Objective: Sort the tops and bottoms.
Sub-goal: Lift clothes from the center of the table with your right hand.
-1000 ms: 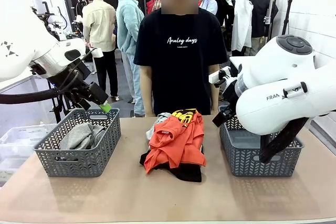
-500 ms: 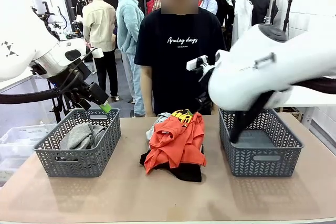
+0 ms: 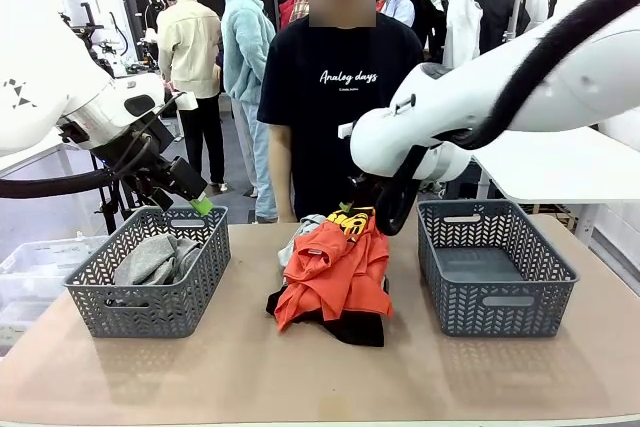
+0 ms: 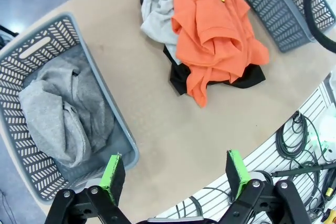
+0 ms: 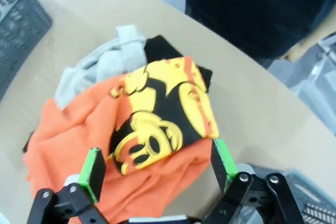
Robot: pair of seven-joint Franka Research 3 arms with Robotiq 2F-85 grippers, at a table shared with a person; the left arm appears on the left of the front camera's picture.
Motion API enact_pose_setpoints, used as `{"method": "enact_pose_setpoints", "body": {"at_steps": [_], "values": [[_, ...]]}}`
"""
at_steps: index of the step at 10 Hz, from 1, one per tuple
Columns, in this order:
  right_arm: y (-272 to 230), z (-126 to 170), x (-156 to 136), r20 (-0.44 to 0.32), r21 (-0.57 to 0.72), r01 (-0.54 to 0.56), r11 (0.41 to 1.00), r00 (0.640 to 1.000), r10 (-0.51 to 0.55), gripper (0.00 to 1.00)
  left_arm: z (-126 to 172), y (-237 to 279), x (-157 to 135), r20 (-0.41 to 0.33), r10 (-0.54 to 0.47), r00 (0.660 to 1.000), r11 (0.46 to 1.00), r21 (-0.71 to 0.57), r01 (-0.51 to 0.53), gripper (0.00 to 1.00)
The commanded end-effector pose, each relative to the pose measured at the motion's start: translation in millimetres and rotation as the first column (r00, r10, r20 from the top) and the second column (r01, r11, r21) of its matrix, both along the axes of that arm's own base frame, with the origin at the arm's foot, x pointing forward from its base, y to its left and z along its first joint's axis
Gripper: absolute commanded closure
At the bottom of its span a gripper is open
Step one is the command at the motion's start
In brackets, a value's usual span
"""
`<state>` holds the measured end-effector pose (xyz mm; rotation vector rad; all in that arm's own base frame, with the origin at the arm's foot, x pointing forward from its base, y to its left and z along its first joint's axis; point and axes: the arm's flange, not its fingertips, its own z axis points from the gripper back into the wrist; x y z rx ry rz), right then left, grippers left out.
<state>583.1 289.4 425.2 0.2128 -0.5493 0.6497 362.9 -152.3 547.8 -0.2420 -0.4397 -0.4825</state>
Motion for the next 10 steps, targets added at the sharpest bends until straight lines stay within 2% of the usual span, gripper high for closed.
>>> {"method": "enact_pose_setpoints", "body": {"at_steps": [1, 3, 7, 10], "values": [[3, -7, 23, -0.049, 0.029, 0.046, 0.999, 0.998, -0.045, 0.0, 1, 1, 0, -0.004, -0.004, 1.0, 1.0, 0.0, 0.004, 0.0], [-7, -23, 39, -0.102, 0.03, 0.09, 0.995, 0.991, -0.087, 0.0, 1, 1, 0, -0.004, -0.004, 1.0, 1.0, 0.0, 0.004, 0.0], [-8, -43, 41, -0.201, -0.008, 0.061, 0.998, 0.978, -0.062, 0.0, 1, 1, 0, -0.004, -0.004, 1.0, 1.0, 0.0, 0.004, 0.0], [-4, -43, 35, -0.234, -0.001, 0.057, 0.998, 0.971, -0.055, 0.58, 1, 1, 0, -0.004, -0.004, 1.0, 1.0, 0.0, 0.004, 0.0]]}}
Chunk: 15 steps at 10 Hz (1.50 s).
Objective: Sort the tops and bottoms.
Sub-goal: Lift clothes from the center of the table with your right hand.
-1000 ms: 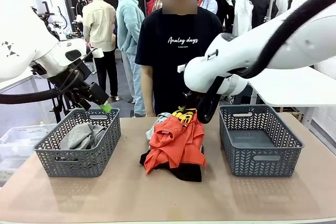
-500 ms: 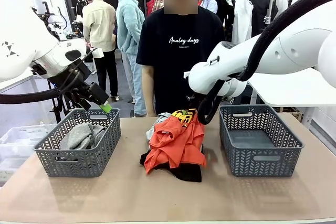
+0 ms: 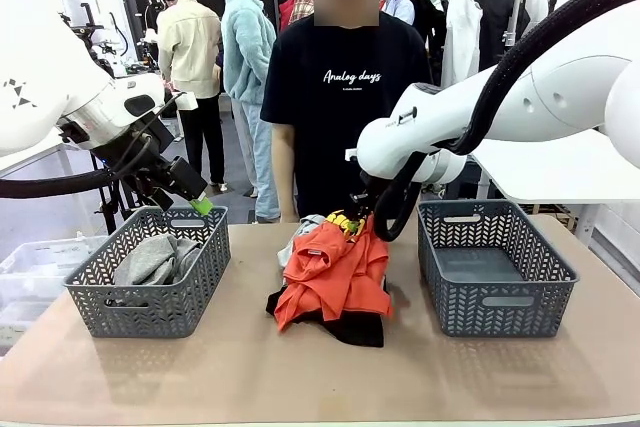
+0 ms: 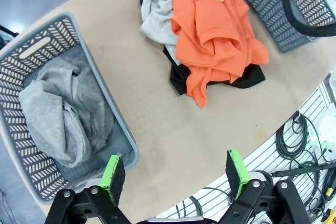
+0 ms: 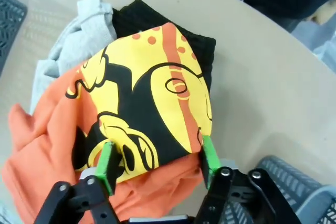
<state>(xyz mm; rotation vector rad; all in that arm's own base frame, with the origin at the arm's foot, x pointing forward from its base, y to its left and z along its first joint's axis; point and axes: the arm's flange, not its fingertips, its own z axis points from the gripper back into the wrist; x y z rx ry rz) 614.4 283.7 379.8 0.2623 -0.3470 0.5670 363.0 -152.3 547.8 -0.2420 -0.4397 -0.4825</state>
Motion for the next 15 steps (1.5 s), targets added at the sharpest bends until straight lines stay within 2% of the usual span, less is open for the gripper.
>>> {"method": "enact_pose_setpoints", "body": {"at_steps": [1, 2, 3, 5, 6, 8, 10, 12, 13, 15], "values": [[3, 4, 2, -0.026, 0.002, 0.003, 1.0, 1.0, -0.003, 0.77, 1, 1, 0, -0.004, -0.004, 1.0, 1.0, 0.0, 0.004, 0.0], [5, 5, -1, -0.025, 0.003, 0.001, 1.0, 1.0, -0.001, 0.96, 1, 1, 0, -0.004, -0.004, 1.0, 1.0, 0.0, 0.004, 0.0], [6, 6, -4, -0.023, 0.001, -0.002, 1.0, 1.0, 0.002, 1.0, 1, 1, 0, -0.004, -0.004, 1.0, 1.0, 0.0, 0.004, 0.0], [10, 8, -12, -0.02, -0.018, -0.021, 1.0, 1.0, 0.021, 1.0, 1, 1, 0, -0.004, -0.004, 1.0, 1.0, 0.0, 0.004, 0.0], [13, 11, -16, 0.025, -0.055, 0.001, 0.999, 1.0, 0.001, 1.0, 1, 1, 0, -0.004, -0.004, 1.0, 1.0, 0.0, 0.004, 0.0], [23, 24, -33, 0.098, -0.079, -0.023, 0.997, 0.995, 0.03, 1.0, 1, 1, 0, -0.004, -0.004, 1.0, 1.0, 0.0, 0.004, 0.0], [37, 59, -59, 0.204, -0.043, -0.079, 0.996, 0.975, 0.086, 1.0, 1, 1, 0, -0.004, -0.004, 1.0, 1.0, 0.0, 0.004, 0.0], [45, 112, -83, 0.34, -0.013, -0.095, 0.995, 0.936, 0.094, 1.0, 1, 1, 0, -0.004, -0.004, 1.0, 1.0, 0.0, 0.004, 0.0], [49, 141, -97, 0.407, -0.001, -0.099, 0.995, 0.909, 0.091, 1.0, 1, 1, 0, -0.004, -0.004, 1.0, 1.0, 0.0, 0.004, 0.0], [59, 198, -136, 0.554, 0.027, -0.139, 0.99, 0.827, 0.101, 1.0, 1, 1, 0, -0.004, -0.004, 1.0, 1.0, 0.0, 0.004, 0.0]]}}
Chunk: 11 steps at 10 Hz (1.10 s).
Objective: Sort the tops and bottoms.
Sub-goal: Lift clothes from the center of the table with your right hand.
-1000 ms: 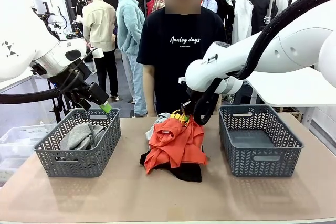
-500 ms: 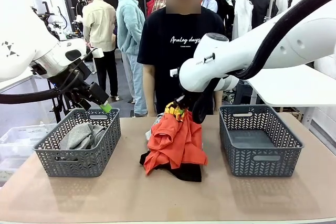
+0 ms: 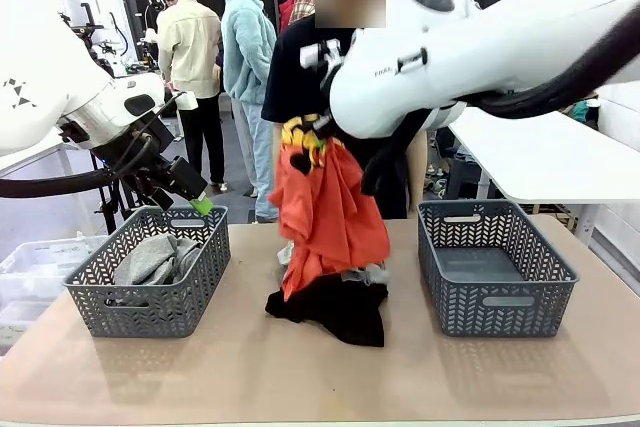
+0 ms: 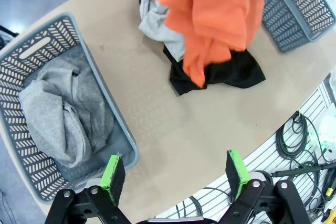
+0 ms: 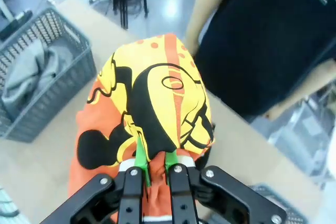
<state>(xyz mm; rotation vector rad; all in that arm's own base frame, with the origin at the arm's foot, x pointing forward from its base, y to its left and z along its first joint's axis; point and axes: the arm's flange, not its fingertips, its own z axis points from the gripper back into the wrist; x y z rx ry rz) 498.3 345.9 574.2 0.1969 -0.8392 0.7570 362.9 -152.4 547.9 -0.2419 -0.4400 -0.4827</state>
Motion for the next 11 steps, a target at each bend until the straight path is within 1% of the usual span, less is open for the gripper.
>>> {"method": "enact_pose_setpoints", "body": {"at_steps": [1, 2, 3, 4, 5, 11], "values": [[0, 21, -36, 0.134, 0.024, -0.002, 1.0, 0.991, -0.002, 1.0, 1, 1, 0, -0.005, -0.004, 1.0, 1.0, 0.0, 0.004, 0.0], [1, 34, -49, 0.176, 0.036, -0.008, 0.999, 0.984, 0.001, 1.0, 1, 1, 0, -0.005, -0.004, 1.0, 1.0, 0.0, 0.004, 0.0], [2, 42, -59, 0.183, 0.042, -0.023, 0.999, 0.983, 0.015, 1.0, 1, 1, 0, -0.005, -0.004, 1.0, 1.0, 0.0, 0.004, 0.0], [1, 45, -62, 0.19, 0.036, -0.009, 0.999, 0.982, 0.002, 1.0, 1, 1, 0, -0.005, -0.004, 1.0, 1.0, 0.0, 0.004, 0.0], [3, 54, -51, 0.166, 0.03, -0.035, 0.999, 0.986, 0.029, 1.0, 1, 1, 0, -0.005, -0.004, 1.0, 1.0, 0.0, 0.004, 0.0], [3, 54, -51, 0.166, 0.03, -0.035, 0.999, 0.986, 0.029, 1.0, 1, 1, 0, -0.005, -0.004, 1.0, 1.0, 0.0, 0.004, 0.0]]}}
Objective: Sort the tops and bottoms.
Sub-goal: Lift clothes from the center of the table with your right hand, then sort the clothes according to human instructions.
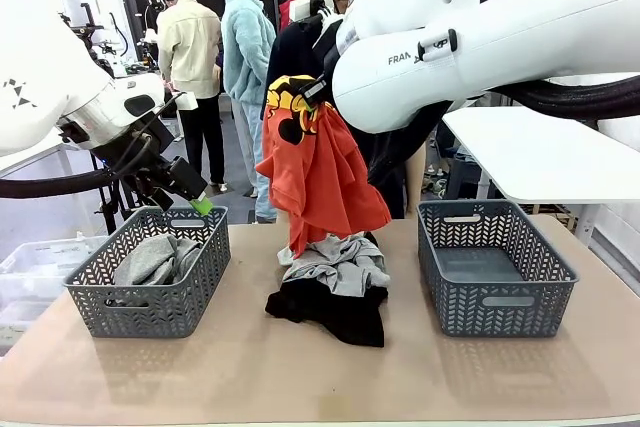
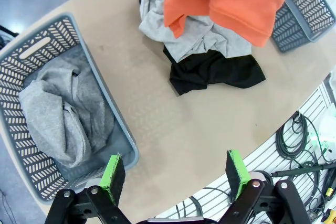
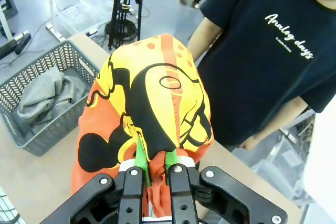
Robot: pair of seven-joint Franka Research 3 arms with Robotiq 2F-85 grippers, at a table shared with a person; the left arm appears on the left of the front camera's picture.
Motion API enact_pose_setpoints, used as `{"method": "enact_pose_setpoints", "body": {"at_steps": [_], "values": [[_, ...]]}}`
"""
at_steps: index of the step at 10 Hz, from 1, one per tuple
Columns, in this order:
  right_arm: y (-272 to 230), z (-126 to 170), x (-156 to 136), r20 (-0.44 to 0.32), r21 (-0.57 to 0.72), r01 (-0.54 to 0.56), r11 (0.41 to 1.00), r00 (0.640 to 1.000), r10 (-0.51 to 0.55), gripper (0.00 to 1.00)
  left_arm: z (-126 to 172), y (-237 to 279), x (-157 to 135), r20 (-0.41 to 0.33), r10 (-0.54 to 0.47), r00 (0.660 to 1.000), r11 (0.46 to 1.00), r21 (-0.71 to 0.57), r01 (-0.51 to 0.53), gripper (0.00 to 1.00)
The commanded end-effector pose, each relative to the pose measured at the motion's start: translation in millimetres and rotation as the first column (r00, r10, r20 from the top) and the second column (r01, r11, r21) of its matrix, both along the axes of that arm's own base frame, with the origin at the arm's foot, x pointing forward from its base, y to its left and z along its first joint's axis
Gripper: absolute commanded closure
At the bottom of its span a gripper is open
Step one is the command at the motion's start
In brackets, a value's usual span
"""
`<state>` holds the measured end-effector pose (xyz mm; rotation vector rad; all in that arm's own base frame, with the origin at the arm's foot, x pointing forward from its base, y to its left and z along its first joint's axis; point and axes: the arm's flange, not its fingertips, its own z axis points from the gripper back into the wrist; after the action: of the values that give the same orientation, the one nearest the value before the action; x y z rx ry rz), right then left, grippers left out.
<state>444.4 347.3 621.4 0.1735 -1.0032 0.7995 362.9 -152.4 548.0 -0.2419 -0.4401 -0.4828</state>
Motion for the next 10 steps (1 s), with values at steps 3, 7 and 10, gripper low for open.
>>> {"method": "enact_pose_setpoints", "body": {"at_steps": [3, 7, 10], "values": [[1.4, 6.4, 2.6, 0.003, 0.007, -0.001, 1.0, 1.0, 0.001, 1.0, 0.9, 1.1, 0.1, -0.005, -0.004, 1.0, 1.0, 0.0, 0.004, 0.0], [1.4, 6.4, 2.6, 0.003, 0.007, -0.001, 1.0, 1.0, 0.001, 1.0, 0.9, 1.1, 0.1, -0.005, -0.004, 1.0, 1.0, 0.0, 0.004, 0.0], [1.4, 6.4, 2.6, 0.003, 0.007, -0.001, 1.0, 1.0, 0.001, 1.0, 0.9, 1.1, 0.1, -0.005, -0.004, 1.0, 1.0, 0.0, 0.004, 0.0]]}}
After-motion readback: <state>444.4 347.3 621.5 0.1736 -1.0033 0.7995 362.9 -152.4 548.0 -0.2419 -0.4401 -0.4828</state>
